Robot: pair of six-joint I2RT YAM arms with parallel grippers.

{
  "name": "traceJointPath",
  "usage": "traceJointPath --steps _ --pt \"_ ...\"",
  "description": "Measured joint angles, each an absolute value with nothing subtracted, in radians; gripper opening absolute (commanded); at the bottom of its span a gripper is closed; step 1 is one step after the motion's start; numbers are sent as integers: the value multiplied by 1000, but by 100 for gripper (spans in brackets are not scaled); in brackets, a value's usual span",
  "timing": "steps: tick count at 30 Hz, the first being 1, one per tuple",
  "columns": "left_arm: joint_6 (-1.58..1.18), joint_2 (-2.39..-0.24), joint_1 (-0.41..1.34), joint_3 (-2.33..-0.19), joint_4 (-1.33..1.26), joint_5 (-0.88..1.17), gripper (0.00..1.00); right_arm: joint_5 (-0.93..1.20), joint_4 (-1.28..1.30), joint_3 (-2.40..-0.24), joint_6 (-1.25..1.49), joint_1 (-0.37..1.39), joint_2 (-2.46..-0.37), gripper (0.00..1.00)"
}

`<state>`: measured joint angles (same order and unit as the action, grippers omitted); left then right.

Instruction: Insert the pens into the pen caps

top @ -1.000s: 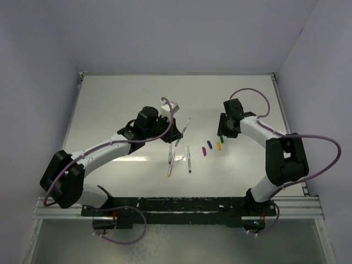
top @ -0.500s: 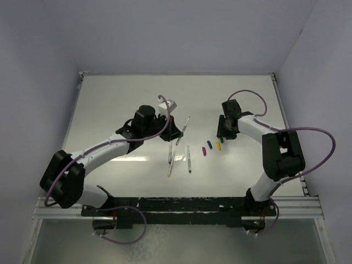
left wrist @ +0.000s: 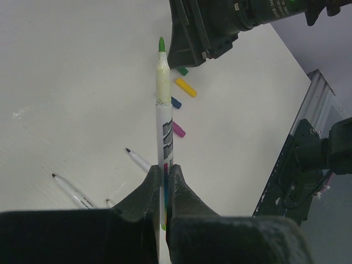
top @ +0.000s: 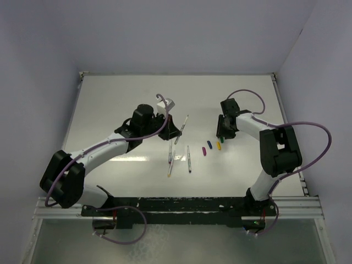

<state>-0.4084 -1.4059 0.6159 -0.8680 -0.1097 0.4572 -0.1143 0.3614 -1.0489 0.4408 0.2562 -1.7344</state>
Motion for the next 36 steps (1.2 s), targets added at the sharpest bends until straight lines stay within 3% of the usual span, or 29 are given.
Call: traceJointPath --steps 14,15,22,36 --pt "-405 -1406 569 -868 -87 458 0 -115 400 -1048 446 256 -1735 40" --pt "-404 -1406 568 -868 -87 458 0 -115 400 -1048 446 256 -1735 39" --pt "-405 -1405 563 -868 -81 459 0 -117 403 -1048 461 256 -1740 1" --pt "-386 -1267 556 -813 19 429 0 -118 410 -1055 464 256 -1724 0"
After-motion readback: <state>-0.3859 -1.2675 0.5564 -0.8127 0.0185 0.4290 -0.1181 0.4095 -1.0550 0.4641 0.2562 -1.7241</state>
